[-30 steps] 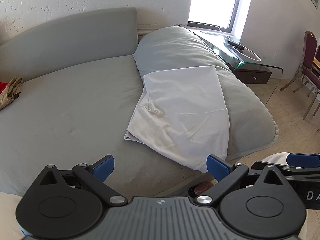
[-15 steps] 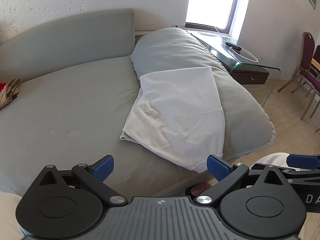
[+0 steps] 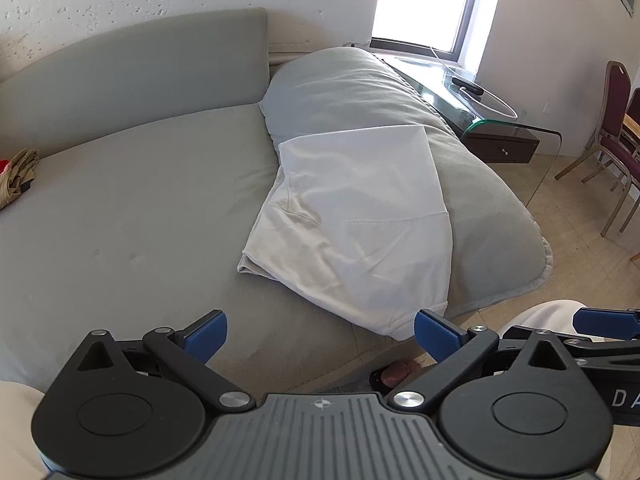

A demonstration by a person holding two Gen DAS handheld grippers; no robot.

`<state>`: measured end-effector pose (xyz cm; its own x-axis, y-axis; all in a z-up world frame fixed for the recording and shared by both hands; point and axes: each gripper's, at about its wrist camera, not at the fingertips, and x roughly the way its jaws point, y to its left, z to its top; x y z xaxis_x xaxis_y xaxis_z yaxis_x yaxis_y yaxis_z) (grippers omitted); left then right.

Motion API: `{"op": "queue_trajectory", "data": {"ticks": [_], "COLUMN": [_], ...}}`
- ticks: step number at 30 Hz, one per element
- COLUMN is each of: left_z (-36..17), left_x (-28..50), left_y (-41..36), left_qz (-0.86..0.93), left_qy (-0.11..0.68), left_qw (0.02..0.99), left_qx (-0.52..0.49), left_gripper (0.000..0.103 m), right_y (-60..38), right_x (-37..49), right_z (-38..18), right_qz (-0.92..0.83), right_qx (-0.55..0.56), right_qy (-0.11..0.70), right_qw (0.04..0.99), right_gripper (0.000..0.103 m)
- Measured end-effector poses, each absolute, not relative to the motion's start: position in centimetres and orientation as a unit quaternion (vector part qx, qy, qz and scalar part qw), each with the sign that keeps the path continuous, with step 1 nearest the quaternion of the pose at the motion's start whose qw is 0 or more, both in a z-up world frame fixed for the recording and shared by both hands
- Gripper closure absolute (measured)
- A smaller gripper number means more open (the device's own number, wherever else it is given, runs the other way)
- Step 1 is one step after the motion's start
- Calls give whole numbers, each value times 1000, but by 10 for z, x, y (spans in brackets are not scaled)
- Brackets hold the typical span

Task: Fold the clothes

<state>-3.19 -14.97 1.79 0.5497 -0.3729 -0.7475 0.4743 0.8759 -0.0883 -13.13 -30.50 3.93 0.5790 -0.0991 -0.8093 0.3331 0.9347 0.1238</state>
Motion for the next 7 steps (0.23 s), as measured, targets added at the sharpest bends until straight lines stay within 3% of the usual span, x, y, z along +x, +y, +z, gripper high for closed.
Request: {"op": "queue_trajectory", "data": {"ticks": [7], "left_z": [11], "left_x": [-28], "left_y": [-149], "left_qz": [-235], "left_qy": [415], "left_qw": [877], "left_qx": [60], "left_gripper": [2], "right_y": [-306], "right_x": [-128], "right_z": [33], "right_qz": [-122], "right_qx": [136], "right_qy": [447], "right_qw": [876], "right_gripper": [18]}}
